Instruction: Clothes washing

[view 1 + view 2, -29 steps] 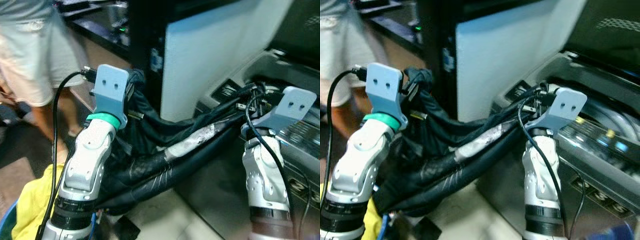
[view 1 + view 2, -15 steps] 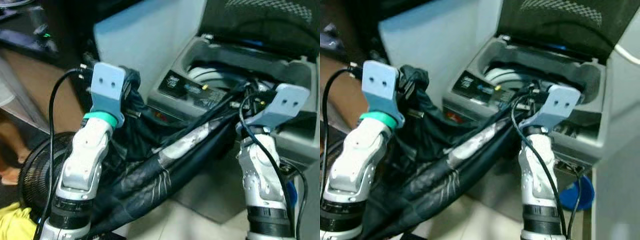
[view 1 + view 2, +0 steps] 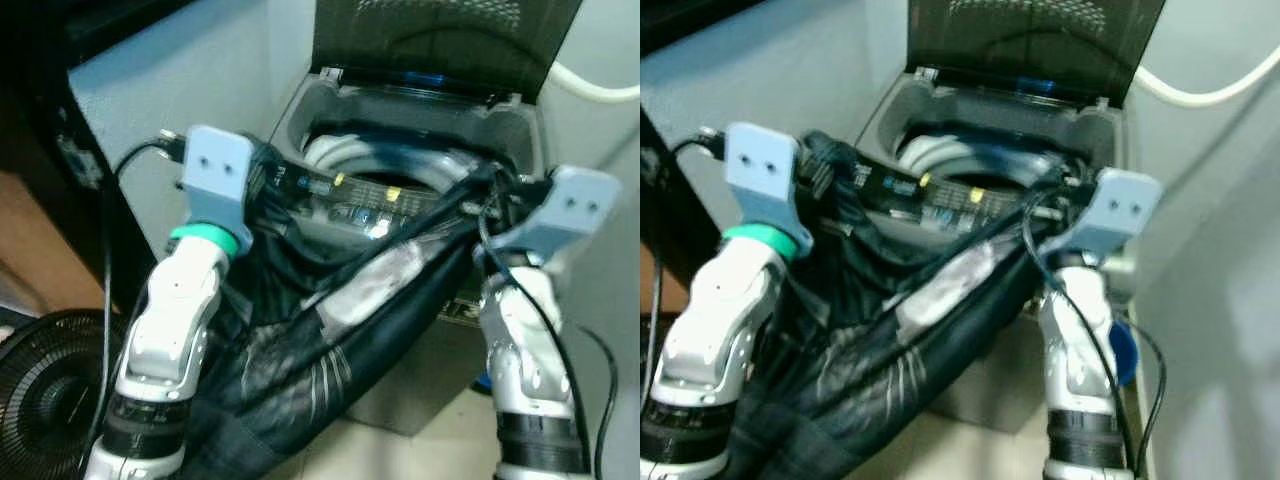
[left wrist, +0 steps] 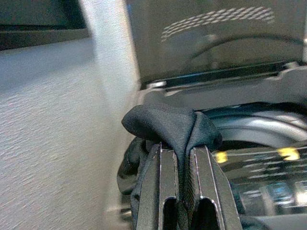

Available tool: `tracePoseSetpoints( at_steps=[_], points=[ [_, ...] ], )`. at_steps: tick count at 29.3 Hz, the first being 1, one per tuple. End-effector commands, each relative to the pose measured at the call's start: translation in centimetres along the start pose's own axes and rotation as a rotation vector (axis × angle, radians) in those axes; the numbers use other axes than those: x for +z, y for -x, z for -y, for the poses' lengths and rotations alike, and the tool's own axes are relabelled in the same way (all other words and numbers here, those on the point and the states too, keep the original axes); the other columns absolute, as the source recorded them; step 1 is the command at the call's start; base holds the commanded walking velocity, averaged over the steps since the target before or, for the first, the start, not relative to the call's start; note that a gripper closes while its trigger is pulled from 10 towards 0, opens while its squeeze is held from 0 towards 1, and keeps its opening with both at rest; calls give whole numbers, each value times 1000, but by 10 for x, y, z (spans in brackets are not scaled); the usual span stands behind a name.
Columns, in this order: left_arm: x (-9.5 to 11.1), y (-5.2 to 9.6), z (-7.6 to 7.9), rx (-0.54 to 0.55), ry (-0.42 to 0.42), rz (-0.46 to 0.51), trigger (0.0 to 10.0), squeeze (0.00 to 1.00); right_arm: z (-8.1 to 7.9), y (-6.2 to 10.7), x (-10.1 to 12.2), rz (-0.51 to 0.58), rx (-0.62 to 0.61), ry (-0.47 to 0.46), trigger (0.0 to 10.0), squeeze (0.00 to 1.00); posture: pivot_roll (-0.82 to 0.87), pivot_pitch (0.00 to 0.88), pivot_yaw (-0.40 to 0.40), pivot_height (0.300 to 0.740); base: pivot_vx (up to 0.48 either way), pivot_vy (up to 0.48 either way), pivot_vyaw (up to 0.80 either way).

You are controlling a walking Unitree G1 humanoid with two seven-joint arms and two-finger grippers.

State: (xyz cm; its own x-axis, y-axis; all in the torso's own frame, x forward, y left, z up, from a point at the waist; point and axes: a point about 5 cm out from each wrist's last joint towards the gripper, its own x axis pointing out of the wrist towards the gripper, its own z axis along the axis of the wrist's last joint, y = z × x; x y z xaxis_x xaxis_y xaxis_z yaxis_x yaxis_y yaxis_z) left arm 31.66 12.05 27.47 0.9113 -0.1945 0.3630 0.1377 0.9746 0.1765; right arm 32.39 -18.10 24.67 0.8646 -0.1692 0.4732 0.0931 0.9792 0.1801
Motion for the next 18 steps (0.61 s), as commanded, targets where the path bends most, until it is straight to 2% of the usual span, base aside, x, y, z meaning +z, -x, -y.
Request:
tracePoseSetpoints(
  at_steps=[1, 14, 18],
  points=[
    [5, 2, 1, -6, 1, 28, 10000, 0, 0, 1, 0, 2, -2, -2, 10000, 0, 107, 47, 55, 740, 0, 0, -800],
    [5, 2, 4, -1, -5, 37, 10000, 0, -1, 1, 1, 11, 2, 2, 10000, 0, 105, 51, 54, 740, 0, 0, -800],
    [8, 1, 3, 34, -23, 59, 10000, 0, -10, 2, 3, 31, 84, 31, 10000, 0, 105, 52, 51, 740, 243, 0, -144]
  ],
)
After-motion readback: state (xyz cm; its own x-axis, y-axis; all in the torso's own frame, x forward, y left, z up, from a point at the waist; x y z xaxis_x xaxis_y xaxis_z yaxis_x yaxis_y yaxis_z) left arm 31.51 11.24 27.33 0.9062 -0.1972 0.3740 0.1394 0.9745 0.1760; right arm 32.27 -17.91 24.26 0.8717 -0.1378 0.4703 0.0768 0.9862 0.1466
